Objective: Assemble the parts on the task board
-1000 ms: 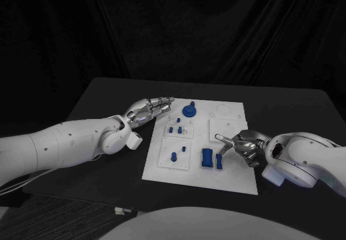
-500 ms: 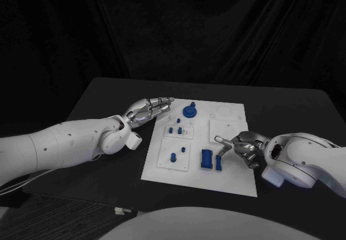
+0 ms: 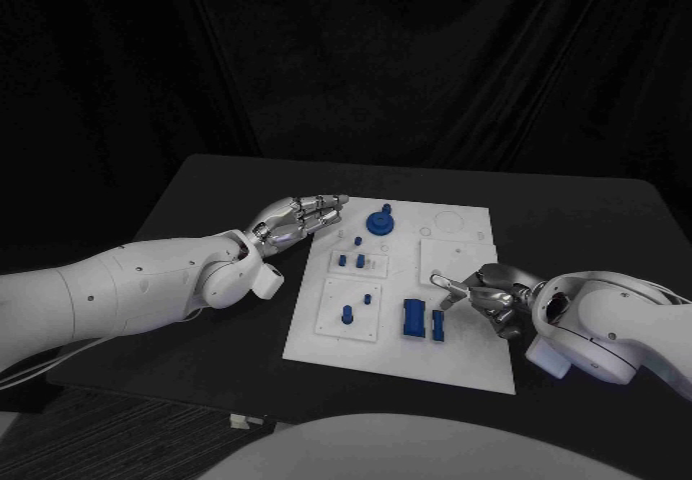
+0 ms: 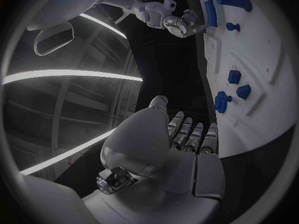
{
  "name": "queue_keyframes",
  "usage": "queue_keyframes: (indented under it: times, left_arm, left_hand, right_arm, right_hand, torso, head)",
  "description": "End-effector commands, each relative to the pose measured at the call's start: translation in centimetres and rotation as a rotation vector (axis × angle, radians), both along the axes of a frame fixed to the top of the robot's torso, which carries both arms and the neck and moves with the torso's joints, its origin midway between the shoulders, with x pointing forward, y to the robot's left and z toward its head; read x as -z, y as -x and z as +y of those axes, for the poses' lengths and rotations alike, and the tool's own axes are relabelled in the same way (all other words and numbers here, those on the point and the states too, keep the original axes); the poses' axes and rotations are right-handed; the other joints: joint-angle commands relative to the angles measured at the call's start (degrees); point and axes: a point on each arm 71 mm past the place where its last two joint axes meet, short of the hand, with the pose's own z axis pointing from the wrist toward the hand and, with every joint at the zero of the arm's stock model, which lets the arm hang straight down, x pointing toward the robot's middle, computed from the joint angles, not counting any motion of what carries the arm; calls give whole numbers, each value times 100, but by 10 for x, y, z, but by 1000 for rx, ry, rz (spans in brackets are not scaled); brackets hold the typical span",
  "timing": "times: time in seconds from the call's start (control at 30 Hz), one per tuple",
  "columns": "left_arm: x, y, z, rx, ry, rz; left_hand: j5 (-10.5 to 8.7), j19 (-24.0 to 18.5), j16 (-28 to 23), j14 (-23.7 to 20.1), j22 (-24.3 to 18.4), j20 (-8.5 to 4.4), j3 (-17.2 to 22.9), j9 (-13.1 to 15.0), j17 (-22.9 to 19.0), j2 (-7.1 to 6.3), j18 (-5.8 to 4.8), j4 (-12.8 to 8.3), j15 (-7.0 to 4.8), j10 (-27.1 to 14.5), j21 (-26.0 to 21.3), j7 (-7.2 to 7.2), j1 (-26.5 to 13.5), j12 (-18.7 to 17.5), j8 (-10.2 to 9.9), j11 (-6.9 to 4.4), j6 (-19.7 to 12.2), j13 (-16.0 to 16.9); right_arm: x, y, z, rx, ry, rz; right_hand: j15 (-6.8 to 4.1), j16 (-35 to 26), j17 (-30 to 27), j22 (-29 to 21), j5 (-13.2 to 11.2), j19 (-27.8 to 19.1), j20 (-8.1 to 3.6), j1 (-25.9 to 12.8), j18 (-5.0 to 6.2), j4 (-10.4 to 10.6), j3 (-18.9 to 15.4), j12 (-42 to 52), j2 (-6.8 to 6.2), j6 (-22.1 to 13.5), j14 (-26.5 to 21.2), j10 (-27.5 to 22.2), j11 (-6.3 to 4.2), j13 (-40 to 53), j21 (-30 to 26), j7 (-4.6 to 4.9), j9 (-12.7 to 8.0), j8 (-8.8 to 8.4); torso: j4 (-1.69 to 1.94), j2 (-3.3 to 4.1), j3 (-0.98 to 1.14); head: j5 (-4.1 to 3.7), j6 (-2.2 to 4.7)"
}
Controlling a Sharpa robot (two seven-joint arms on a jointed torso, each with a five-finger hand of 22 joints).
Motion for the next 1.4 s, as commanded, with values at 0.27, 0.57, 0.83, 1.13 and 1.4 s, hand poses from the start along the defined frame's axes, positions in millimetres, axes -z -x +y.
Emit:
queue_keyframes:
  times: [0.27, 0.57, 0.83, 1.13, 1.4]
  left_arm:
    - [-20, 8, 11, -52, 91, -174]
    - [-41, 6, 8, -67, 99, -237]
    - [-48, 8, 2, -65, 109, -256]
    - [-51, 10, -2, -59, 123, -270]
    - [-54, 10, -2, -74, 134, -310]
  left_hand:
    - [-75, -11, -53, -38, -35, -56, -65, 29, -11, -108, 154, 174, -269, 135, 5, 58, -167, 216, 86, -24, 312, 23]
    - [-296, -57, -120, -108, -85, -154, -255, 31, -24, -33, 199, 187, -410, 181, -23, 49, -542, 255, 102, -135, 427, 21]
    - [-409, -87, -323, -244, -125, -328, -363, 26, -64, 1, 198, 181, -579, 64, -40, 2, -649, 46, 89, -264, 450, -2]
    - [-387, -85, -319, -247, -118, -312, -366, 23, -62, 18, 190, 180, -560, 27, -36, -1, -643, -9, 77, -260, 428, -8]
    - [-487, -89, -295, -242, -126, -305, -428, 18, -57, 16, 196, 184, -593, -12, -38, -46, -721, -37, 50, -306, 368, -7]
  right_arm:
    - [-61, -25, -14, 135, -322, -336]
    - [-109, -53, -47, 365, -620, -529]
    - [-116, -60, -64, 423, -662, -631]
    - [-111, -56, -67, 428, -674, -722]
    - [-84, -47, -60, 342, -738, -694]
  right_hand:
    - [-50, -120, 777, 816, -81, -58, -74, 29, 65, -13, -298, 14, 66, 483, 454, 610, -21, 1510, -176, -71, -90, 239]
    - [-63, -1029, -954, 271, 133, -618, -50, 202, 343, 8, -524, 12, 124, 870, 41, 608, -40, 1508, -1887, -115, -208, 338]
    - [-67, -2162, -2267, -590, 132, -1171, -40, 379, 576, -19, -609, -1112, 102, 1090, -241, -60, -59, 563, -3804, -157, -282, 380]
    - [19, -3763, -3969, -1017, 328, -1523, 32, 597, 585, -22, -615, -2670, -3, 1295, -962, -1058, -11, -674, -4480, -150, -202, 465]
    - [1359, -7820, -6504, -5804, 352, -7353, 1343, 1079, -69, 6, -188, -7343, -495, -284, -5205, -5620, 1086, -5122, -6340, -318, -645, -62]
  torso:
    - [1, -7, 2]
    - [-16, -99, 30]
    - [-80, -212, 91]
    - [-73, -215, 104]
    - [-54, -207, 90]
  head:
    - [-49, -1]
    - [-120, -1]
    - [-148, -1]
    - [-249, -1]
    - [-415, -1]
